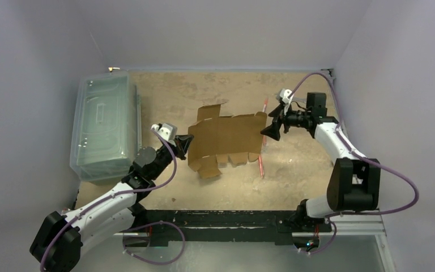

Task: Fold the paper box

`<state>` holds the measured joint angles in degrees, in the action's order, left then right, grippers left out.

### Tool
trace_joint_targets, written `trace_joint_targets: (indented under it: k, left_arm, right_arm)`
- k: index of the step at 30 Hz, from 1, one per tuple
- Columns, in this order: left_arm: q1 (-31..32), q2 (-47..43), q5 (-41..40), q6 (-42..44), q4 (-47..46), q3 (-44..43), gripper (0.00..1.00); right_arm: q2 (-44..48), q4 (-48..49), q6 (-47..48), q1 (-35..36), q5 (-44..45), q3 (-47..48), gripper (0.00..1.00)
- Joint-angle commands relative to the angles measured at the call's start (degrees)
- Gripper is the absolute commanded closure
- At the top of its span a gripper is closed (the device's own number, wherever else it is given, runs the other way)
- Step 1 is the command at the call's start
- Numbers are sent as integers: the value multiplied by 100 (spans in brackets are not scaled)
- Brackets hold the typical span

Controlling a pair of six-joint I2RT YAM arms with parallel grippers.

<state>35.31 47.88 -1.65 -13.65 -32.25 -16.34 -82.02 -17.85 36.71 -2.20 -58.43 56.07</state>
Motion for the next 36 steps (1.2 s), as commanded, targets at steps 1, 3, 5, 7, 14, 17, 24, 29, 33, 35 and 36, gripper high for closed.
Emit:
trace_joint_targets:
  k: [1, 3, 5, 7, 14, 17, 24, 29, 33, 35, 36]
  left_arm:
    - [0, -100, 139, 110, -463, 20, 100]
    - [-4, -124, 139, 85, -450, 38, 100]
    - [1, -158, 127, 74, -393, 31, 100]
    - [2, -204, 105, 42, -437, 85, 100]
    - [-7, -269, 139, -117, -657, 318, 100]
    - [-6, -323, 139, -139, -660, 362, 100]
    - [-9, -367, 358, -220, -943, 568, 100]
    - [-7, -478, 314, -278, -1006, 638, 100]
    - [-7, -693, 278, -305, -1033, 682, 100]
    - [-8, -743, 360, -267, -1167, 740, 100]
    - [-9, -738, 407, -217, -1300, 790, 100]
  right_arm:
    - [-239, 1400, -676, 392, -55, -146, 7]
    - [-230, 1940, -959, 421, -182, -355, 9]
    - [-143, 2351, -1076, 414, -298, -628, 9]
    - [-163, 2392, -1042, 413, -363, -782, 9]
    - [-574, 2426, -1063, 453, -663, -674, 21]
    - [-654, 2409, -1076, 585, -451, -568, 25]
    - [-873, 2733, -1473, 638, -248, -404, 52]
    - [-797, 2598, -1478, 633, -403, -319, 90]
    - [-419, 1880, -842, 639, -557, -181, 100]
    - [-112, 1625, -505, 642, -458, -223, 100]
    - [8, 1602, -393, 644, -395, -296, 100]
